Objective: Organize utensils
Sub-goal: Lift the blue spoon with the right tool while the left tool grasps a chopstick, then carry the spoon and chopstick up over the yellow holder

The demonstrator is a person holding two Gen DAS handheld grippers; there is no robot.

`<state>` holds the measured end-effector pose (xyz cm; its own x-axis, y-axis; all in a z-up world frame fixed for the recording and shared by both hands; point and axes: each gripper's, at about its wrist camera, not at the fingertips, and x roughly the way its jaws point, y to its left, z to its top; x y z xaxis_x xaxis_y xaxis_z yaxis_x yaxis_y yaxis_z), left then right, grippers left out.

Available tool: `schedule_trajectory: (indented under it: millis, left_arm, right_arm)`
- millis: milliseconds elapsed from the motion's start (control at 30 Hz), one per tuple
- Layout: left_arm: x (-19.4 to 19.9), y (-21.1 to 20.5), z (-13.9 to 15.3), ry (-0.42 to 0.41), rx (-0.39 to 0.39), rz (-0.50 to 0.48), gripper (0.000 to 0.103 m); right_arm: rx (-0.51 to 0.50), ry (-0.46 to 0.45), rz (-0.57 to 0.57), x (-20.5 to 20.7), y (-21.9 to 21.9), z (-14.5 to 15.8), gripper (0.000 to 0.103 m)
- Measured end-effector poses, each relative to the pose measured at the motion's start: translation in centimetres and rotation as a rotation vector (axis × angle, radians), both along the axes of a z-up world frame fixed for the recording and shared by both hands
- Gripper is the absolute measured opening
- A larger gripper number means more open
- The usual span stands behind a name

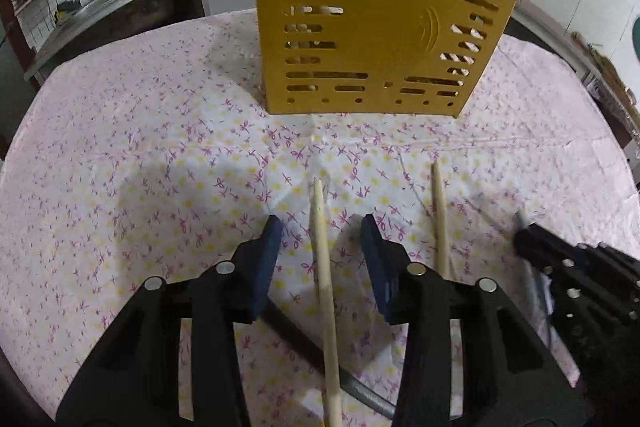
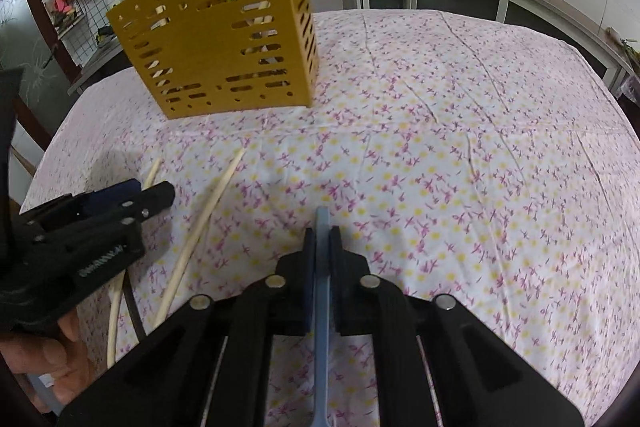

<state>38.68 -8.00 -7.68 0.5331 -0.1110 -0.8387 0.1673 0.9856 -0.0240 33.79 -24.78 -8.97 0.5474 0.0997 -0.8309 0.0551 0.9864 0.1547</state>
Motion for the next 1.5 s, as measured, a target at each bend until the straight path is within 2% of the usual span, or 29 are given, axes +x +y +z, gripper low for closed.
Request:
schedule_trajectory:
  millis: [67,133,200,300,467,600,900,1233,1500]
  left_arm:
    - [0.1,-0.3,0.0,-0.004,0.022,-0.009,0.030]
    - [0.4,-0.2,0.0,-0.012,0.035,-0.002,0.009]
    - [0.6,0.2,0.2,-0.009,0.025,0.004,0.004]
    - [0.3,0.7,1.1,-0.018,0.002,0.002,0.004]
    - [-1.2,1.5,4.6,-0.091,-0.060,-0.004,0.004]
    - [-2.7,2.6,7.7,-0.169,-0.115,0.006,0.004]
    - [-6.0,4.7,12.7,-0.302,-0.174,0.019,0.004]
    - [-8.6,5.8,15.6,-0.376,-0.213,0.018,0.004]
    - [-9.7,5.6,17.1,-0.422,-0.194,0.018,0.004]
  right_arm:
    - [0.000,0.000,-0.001,0.2,-0.2,0.0,0.007]
    - [0.000,0.002,0.003,0.4,-0.5,-0.1,0.007]
    - [-0.001,0.002,0.006,0.4,-0.5,0.0,0.007]
    - [0.000,-0.012,0.009,0.3,-0.5,0.8,0.007]
    - [0.015,-0.067,0.013,-0.1,-1.2,3.1,0.007]
    - [0.028,-0.137,0.019,-1.1,-1.8,5.8,0.007]
    - [-0.001,-0.288,0.017,-4.8,-2.2,10.5,0.007]
    - [-0.003,-0.349,-0.003,-7.1,-2.8,13.2,0.007]
    - [0.000,-0.370,-0.009,-7.8,-3.2,13.9,0.007]
